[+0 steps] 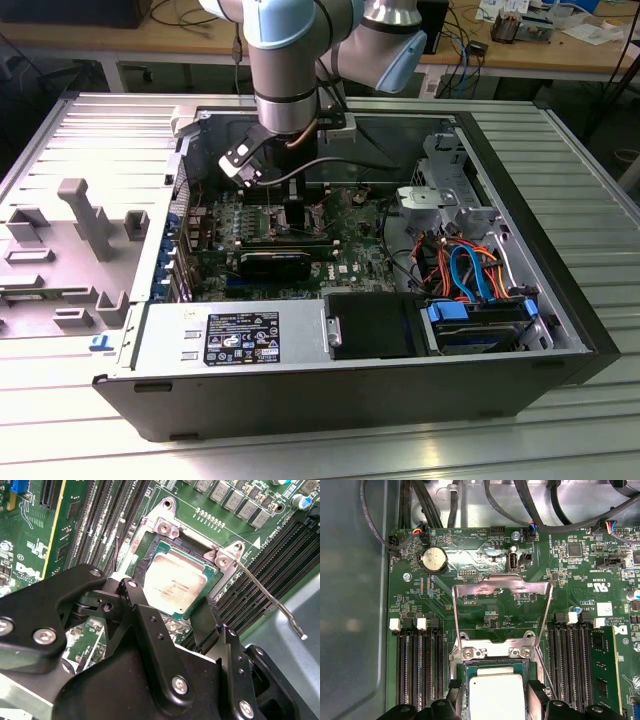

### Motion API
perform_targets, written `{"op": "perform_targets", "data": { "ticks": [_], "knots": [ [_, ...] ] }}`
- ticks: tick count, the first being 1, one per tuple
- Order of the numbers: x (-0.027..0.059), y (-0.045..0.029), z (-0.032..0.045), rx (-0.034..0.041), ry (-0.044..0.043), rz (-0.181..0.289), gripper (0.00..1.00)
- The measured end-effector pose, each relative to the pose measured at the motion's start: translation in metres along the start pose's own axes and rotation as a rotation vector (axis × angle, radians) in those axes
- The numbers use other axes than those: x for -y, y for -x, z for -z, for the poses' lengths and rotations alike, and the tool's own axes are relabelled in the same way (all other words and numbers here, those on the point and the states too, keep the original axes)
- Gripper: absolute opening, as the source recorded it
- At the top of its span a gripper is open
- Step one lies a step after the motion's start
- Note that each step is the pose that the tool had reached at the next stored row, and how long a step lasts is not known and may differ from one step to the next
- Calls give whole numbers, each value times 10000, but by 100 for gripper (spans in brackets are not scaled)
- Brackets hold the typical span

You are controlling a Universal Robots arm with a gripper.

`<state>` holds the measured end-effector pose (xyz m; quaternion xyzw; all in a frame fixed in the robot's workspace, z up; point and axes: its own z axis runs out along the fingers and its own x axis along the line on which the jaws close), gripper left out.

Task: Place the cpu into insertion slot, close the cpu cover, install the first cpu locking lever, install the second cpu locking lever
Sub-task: 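Place the cpu into insertion slot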

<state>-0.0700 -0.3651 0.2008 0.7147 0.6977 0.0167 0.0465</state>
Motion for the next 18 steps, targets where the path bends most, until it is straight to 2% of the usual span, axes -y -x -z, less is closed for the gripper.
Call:
{"op": "perform_targets", "data": {
  "ticks": [4,5,8,9,10,18],
  "knots": [
    [-2,0,0,2,-1,0,61],
    [-3,1,0,2,-2,0,54],
    [-5,16,-1,2,0,0,54],
    [-5,16,-1,44,1,3,54],
    [-5,16,-1,48,1,5,54],
    [-5,16,-2,47,1,5,54]
  ]
}}
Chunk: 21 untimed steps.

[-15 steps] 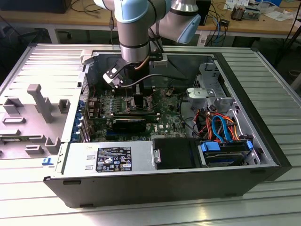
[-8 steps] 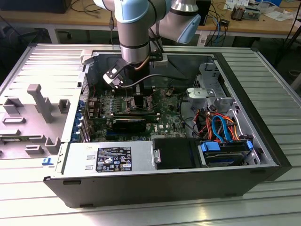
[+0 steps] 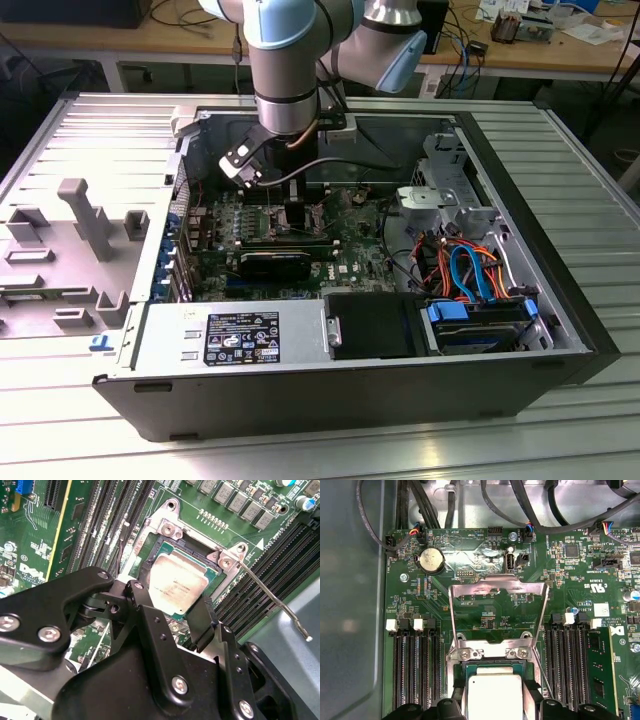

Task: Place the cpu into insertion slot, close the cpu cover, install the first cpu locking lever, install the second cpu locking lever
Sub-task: 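Place the cpu into insertion slot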

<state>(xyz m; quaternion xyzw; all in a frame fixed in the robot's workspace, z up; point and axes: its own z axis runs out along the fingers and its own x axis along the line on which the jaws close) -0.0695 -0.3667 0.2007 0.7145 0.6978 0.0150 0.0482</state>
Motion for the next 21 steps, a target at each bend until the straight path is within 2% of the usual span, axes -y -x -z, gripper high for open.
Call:
{"op": "perform_targets", "data": {
  "ticks": [3,4,21],
  "knots": [
    [0,0,0,0,0,0,55],
    [0,0,0,0,0,0,62],
    [1,6,-16,41,2,4,62]
  ]
}}
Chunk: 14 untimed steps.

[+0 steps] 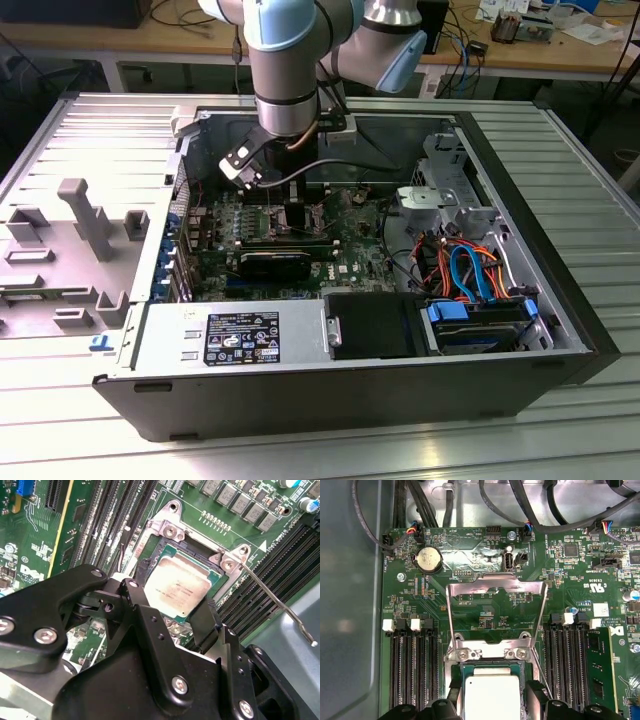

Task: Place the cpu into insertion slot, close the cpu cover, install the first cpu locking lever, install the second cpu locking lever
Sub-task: 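Place the cpu into insertion slot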

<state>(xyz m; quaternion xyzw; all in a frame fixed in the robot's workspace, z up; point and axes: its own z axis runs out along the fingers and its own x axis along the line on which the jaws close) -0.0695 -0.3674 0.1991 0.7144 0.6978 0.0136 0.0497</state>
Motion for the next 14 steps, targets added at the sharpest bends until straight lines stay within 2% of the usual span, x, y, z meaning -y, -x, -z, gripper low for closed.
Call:
{"op": "perform_targets", "data": {
  "ticks": [14],
  "knots": [
    [-5,3,57,1,-1,0,62]
  ]
}}
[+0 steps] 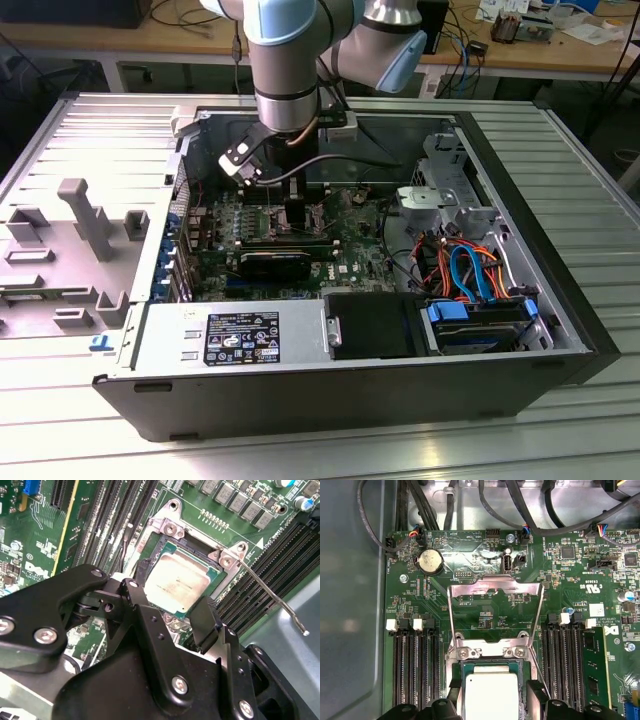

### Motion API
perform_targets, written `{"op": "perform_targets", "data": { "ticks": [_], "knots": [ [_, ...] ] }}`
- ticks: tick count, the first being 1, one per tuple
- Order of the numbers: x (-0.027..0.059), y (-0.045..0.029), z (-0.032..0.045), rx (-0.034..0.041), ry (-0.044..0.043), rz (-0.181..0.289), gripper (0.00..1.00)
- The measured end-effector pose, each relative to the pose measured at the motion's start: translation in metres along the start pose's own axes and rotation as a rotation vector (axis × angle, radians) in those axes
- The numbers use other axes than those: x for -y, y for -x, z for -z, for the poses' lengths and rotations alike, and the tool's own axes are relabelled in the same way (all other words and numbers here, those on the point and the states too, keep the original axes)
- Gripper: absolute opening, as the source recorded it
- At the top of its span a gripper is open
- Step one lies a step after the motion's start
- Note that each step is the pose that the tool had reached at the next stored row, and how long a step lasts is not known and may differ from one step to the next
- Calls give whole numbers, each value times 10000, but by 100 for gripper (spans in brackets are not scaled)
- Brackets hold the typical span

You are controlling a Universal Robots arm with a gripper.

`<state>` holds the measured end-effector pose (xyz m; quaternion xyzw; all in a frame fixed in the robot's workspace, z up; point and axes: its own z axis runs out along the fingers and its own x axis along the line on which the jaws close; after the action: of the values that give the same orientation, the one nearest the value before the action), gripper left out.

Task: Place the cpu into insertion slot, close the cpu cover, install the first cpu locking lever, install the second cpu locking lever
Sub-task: 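Place the cpu into insertion slot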

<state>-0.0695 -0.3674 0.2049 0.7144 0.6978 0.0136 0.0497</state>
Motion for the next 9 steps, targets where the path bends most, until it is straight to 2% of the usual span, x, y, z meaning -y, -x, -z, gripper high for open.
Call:
{"op": "perform_targets", "data": {
  "ticks": [2,3,5,6,9],
  "knots": [
    [-6,0,1,2,-3,0,60],
    [-8,0,2,1,-5,0,53],
    [-10,0,3,2,-5,-1,53],
    [-10,0,3,1,-4,1,47],
    [-13,-1,2,-19,-24,2,47]
  ]
}}
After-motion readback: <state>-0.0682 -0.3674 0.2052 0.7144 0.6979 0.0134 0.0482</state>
